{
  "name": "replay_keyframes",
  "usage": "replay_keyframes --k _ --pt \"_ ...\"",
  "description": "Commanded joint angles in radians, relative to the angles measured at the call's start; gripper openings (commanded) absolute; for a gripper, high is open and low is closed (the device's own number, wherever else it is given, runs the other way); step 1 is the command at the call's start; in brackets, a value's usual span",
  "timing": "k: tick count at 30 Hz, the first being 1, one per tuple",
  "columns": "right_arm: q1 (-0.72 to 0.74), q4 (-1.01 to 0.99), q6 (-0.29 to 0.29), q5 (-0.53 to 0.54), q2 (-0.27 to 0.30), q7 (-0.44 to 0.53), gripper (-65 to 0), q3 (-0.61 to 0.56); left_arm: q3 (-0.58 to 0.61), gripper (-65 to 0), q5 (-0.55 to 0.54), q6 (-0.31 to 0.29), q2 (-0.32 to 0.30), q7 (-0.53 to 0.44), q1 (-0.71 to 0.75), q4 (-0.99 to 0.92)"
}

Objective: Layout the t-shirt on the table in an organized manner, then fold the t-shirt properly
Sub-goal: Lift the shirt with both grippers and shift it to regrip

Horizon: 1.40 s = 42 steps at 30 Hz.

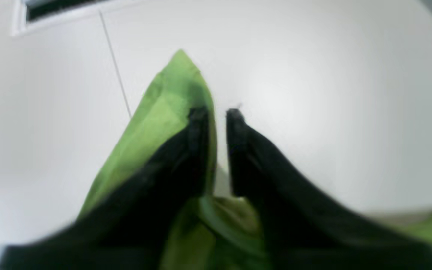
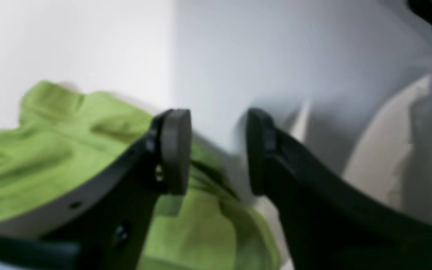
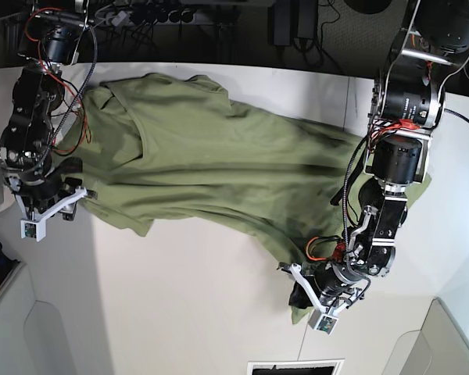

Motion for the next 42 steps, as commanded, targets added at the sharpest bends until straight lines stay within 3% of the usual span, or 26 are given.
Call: replay_keyframes --k 1,3,4,10,13,18,24,28,29,31,32,33,38,42 --pt "0.021 0.017 0.000 0.012 0.008 0.018 -40.6 0.002 -0.005 -39.5 -0.009 0.003 -0.006 -0.045 -0.049 -0.016" --pt "0.021 0.013 0.035 0.045 0.007 0.012 -40.6 0.002 -0.005 -28.7 -0.010 0.003 -0.006 -0.057 -0.063 -0.067" --pt "0.021 0.008 0.052 0.058 0.007 0.011 -40.6 0.002 -0.005 -28.1 -0.010 0.003 -0.007 -0.053 -0.068 -0.082" --pt "0.022 -0.095 0.080 0.070 0.008 0.050 -40.6 0.002 -0.005 -28.1 -0.057 0.000 -0.023 0.124 -0.081 -0.066" --pt "0.021 -0.157 0.098 0.070 0.008 0.049 -42.0 0.002 -0.005 -28.1 -0.129 -0.065 -0.066 0.185 -0.060 0.002" --pt "0.024 -0.194 0.129 0.070 0.020 0.061 -65.0 0.002 -0.005 -28.1 -0.191 -0.084 -0.167 0.225 0.032 0.162" --pt "0.031 -0.194 0.126 0.049 0.109 0.213 -65.0 0.003 -0.005 -28.1 -0.192 -0.105 -0.270 0.223 0.180 0.278" --pt "0.059 -0.194 0.083 0.017 0.163 0.213 -65.0 0.004 -0.005 -28.1 -0.230 -0.106 -0.338 0.215 0.254 0.285" --pt "0.067 -0.194 0.083 0.018 0.174 0.206 -62.5 0.004 -0.005 -28.1 -0.238 -0.110 -0.351 0.211 0.266 0.285" --pt "0.078 -0.194 0.068 0.021 0.190 0.196 -39.7 0.005 -0.005 -28.1 -0.249 -0.113 -0.367 0.209 0.275 0.291" --pt "0.084 -0.192 0.057 0.035 0.192 0.191 -30.3 0.006 -0.005 -28.1 -0.251 -0.115 -0.372 0.209 0.277 0.294" --pt "0.086 -0.187 0.049 0.050 0.194 0.169 -24.8 0.008 -0.005 -28.1 -0.251 -0.121 -0.373 0.209 0.277 0.299" --pt "0.044 -0.077 0.060 0.168 0.186 0.002 -23.7 0.011 -0.005 -28.1 -0.253 -0.129 -0.393 0.267 0.283 0.345" --pt "-0.074 0.107 0.095 0.240 0.183 -0.040 -23.9 0.012 -0.005 -28.1 -0.290 -0.148 -0.445 0.291 0.342 0.471"
